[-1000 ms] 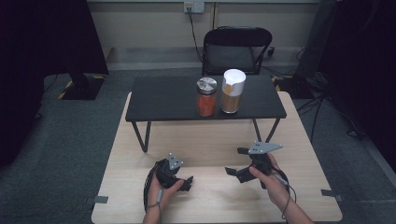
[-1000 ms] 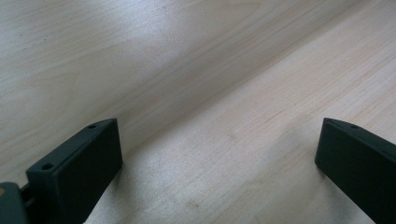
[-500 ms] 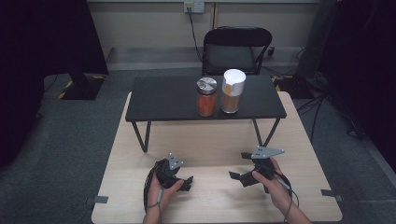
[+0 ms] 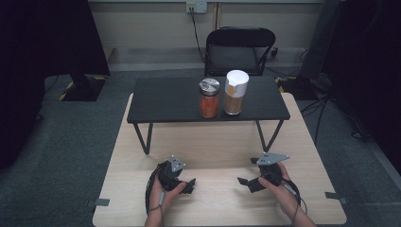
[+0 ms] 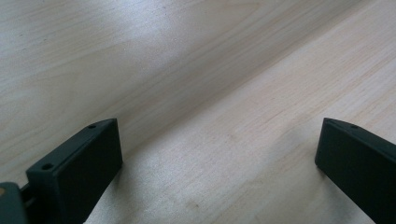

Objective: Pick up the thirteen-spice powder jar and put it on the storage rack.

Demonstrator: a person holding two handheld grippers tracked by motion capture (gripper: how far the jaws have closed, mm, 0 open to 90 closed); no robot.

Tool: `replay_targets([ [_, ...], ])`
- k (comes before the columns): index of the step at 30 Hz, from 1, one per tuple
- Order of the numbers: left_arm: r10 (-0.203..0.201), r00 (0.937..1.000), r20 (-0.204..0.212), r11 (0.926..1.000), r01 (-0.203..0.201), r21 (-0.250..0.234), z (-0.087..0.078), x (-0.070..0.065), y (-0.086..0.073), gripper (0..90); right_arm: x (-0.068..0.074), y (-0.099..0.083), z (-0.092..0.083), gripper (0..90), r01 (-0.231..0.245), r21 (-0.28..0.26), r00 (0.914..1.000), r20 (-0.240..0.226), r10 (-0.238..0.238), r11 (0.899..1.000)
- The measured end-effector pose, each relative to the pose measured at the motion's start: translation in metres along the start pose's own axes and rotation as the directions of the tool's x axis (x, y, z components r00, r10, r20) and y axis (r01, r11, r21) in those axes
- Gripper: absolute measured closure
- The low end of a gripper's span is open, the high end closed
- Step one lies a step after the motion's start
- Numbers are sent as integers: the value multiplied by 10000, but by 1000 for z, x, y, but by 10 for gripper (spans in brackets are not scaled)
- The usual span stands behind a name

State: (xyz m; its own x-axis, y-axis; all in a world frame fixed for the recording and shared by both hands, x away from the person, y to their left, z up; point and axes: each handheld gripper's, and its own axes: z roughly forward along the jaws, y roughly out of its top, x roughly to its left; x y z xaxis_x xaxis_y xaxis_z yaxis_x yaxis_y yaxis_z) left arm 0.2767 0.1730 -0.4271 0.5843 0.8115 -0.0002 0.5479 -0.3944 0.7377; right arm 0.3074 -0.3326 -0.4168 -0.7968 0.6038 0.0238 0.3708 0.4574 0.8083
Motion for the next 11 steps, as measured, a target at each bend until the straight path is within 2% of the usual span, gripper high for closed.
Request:
replay_targets([
  [6,1,10000,0,10000,-1,0,0,0,0,0,-3,-6,-2,14,-225,288,9996,169,221,9993],
  [11,-3,10000,0,10000,3,-3,0,0,0,0,-3,-6,-1,14,-174,499,9995,288,160,9986],
])
